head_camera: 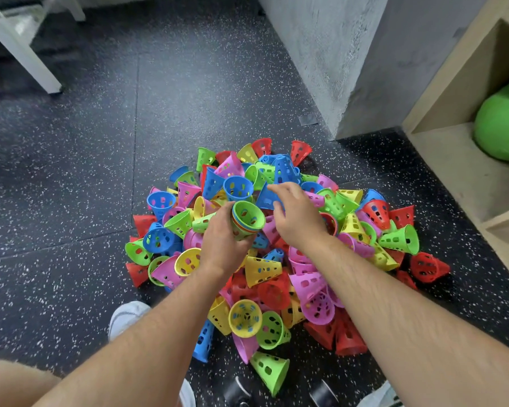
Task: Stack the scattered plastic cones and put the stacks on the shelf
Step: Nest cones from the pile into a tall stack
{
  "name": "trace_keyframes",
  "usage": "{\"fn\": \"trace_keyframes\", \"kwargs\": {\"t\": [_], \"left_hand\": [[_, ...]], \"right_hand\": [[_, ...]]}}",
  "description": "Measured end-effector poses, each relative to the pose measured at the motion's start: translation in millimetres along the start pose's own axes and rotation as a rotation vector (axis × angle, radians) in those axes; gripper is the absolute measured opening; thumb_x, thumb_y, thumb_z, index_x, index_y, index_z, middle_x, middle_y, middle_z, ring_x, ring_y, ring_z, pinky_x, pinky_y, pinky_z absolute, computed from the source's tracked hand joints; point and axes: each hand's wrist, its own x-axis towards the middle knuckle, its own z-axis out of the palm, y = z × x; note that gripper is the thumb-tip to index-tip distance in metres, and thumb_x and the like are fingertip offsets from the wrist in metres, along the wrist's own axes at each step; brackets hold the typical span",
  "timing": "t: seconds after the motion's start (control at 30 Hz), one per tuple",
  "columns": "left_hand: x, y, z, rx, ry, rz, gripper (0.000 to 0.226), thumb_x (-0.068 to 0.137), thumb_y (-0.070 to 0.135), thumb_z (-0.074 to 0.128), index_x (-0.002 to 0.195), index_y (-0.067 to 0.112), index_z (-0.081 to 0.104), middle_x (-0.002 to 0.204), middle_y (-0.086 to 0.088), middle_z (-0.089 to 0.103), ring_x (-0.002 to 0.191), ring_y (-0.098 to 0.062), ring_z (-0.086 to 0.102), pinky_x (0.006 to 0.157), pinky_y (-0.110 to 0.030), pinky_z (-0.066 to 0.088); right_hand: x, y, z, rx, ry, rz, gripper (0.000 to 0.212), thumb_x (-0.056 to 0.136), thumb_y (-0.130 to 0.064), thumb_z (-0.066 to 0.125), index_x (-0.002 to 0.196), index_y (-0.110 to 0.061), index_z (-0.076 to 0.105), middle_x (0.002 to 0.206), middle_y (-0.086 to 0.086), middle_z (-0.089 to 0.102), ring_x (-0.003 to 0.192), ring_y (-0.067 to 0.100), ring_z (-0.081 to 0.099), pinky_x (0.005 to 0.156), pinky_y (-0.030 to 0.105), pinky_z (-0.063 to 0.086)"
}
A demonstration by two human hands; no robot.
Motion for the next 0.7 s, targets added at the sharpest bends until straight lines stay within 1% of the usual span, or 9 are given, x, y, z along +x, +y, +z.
{"fn": "trace_keyframes", "kwargs": {"t": [0.07, 0.2, 0.27, 0.3, 0.37, 0.47, 0.53, 0.63, 0.7], "left_hand": [[1.2, -2.2, 2.3, 0.012, 0.008, -0.01, 0.066, 0.077, 0.022, 0.09, 0.134, 0.016, 0.056, 0.124, -0.001, 0.066, 0.116, -0.024, 0.061, 0.099, -0.045, 0.051], [6.2, -6.4, 4.2, 0.021, 0.012, -0.016, 0.069, 0.077, 0.023, 0.091, 0.136, 0.014, 0.056, 0.127, -0.003, 0.066, 0.118, -0.024, 0.061, 0.101, -0.046, 0.05], [8.8, -8.0, 4.7, 0.024, 0.005, -0.025, 0.069, 0.078, 0.024, 0.091, 0.137, 0.014, 0.056, 0.128, -0.003, 0.065, 0.119, -0.025, 0.061, 0.101, -0.047, 0.049], [9.6, -8.8, 4.8, 0.025, 0.004, -0.029, 0.07, 0.078, 0.024, 0.09, 0.138, 0.015, 0.056, 0.128, -0.003, 0.065, 0.119, -0.025, 0.061, 0.102, -0.047, 0.049], [10.0, -10.4, 5.1, 0.028, 0.005, -0.037, 0.069, 0.078, 0.025, 0.09, 0.137, 0.016, 0.056, 0.128, -0.002, 0.065, 0.119, -0.024, 0.06, 0.101, -0.047, 0.049], [10.0, -11.2, 6.2, 0.02, -0.002, -0.048, 0.065, 0.078, 0.025, 0.089, 0.134, 0.017, 0.057, 0.124, 0.0, 0.066, 0.117, -0.024, 0.061, 0.098, -0.048, 0.05], [9.7, -11.0, 7.5, -0.004, 0.001, -0.061, 0.059, 0.08, 0.026, 0.088, 0.129, 0.018, 0.058, 0.12, 0.002, 0.066, 0.114, -0.025, 0.062, 0.095, -0.049, 0.051], [4.6, -11.6, 11.4, 0.003, -0.016, -0.107, 0.067, 0.081, 0.027, 0.087, 0.138, 0.018, 0.053, 0.129, 0.001, 0.063, 0.123, -0.025, 0.057, 0.103, -0.048, 0.049], [-0.5, -11.8, 15.2, 0.009, -0.012, -0.11, 0.07, 0.08, 0.026, 0.087, 0.14, 0.016, 0.053, 0.133, -0.001, 0.062, 0.126, -0.025, 0.055, 0.105, -0.045, 0.047]], "right_hand": [[13.1, 5.6, 3.4, -0.17, -0.121, -0.002, 0.05, 0.099, -0.018, 0.047, 0.148, -0.029, 0.042, 0.15, 0.009, 0.038, 0.135, 0.03, 0.038, 0.111, 0.046, 0.035], [40.4, 3.1, 15.3, -0.307, -0.202, -0.039, 0.057, 0.1, -0.032, 0.05, 0.153, -0.038, 0.029, 0.161, 0.014, 0.021, 0.145, 0.033, 0.025, 0.117, 0.047, 0.023], [52.5, 1.5, 20.4, -0.376, -0.248, -0.028, 0.057, 0.098, -0.04, 0.054, 0.15, -0.035, 0.033, 0.159, 0.016, 0.025, 0.144, 0.034, 0.027, 0.117, 0.047, 0.023], [56.9, 1.4, 22.3, -0.402, -0.259, -0.017, 0.054, 0.096, -0.043, 0.057, 0.146, -0.033, 0.039, 0.154, 0.016, 0.032, 0.14, 0.035, 0.031, 0.116, 0.047, 0.026], [60.9, 2.0, 24.9, -0.405, -0.248, 0.001, 0.044, 0.092, -0.044, 0.063, 0.13, -0.025, 0.051, 0.135, 0.012, 0.046, 0.128, 0.033, 0.042, 0.109, 0.045, 0.033], [58.3, 5.5, 25.2, -0.256, -0.194, -0.014, 0.032, 0.086, -0.037, 0.07, 0.107, -0.017, 0.058, 0.119, 0.009, 0.051, 0.117, 0.031, 0.048, 0.103, 0.041, 0.038], [54.1, 8.2, 18.3, -0.067, -0.139, -0.013, 0.028, 0.082, -0.033, 0.075, 0.094, -0.012, 0.06, 0.118, 0.009, 0.053, 0.115, 0.028, 0.05, 0.102, 0.036, 0.038], [48.0, 11.1, -0.1, 0.181, 0.013, 0.033, 0.027, 0.078, -0.025, 0.08, 0.081, -0.011, 0.057, 0.123, 0.011, 0.054, 0.12, 0.022, 0.052, 0.099, 0.024, 0.036], [43.5, 10.5, -9.7, 0.294, 0.134, 0.059, 0.027, 0.077, -0.02, 0.08, 0.077, -0.011, 0.054, 0.123, 0.012, 0.056, 0.12, 0.02, 0.053, 0.095, 0.02, 0.036]]}}
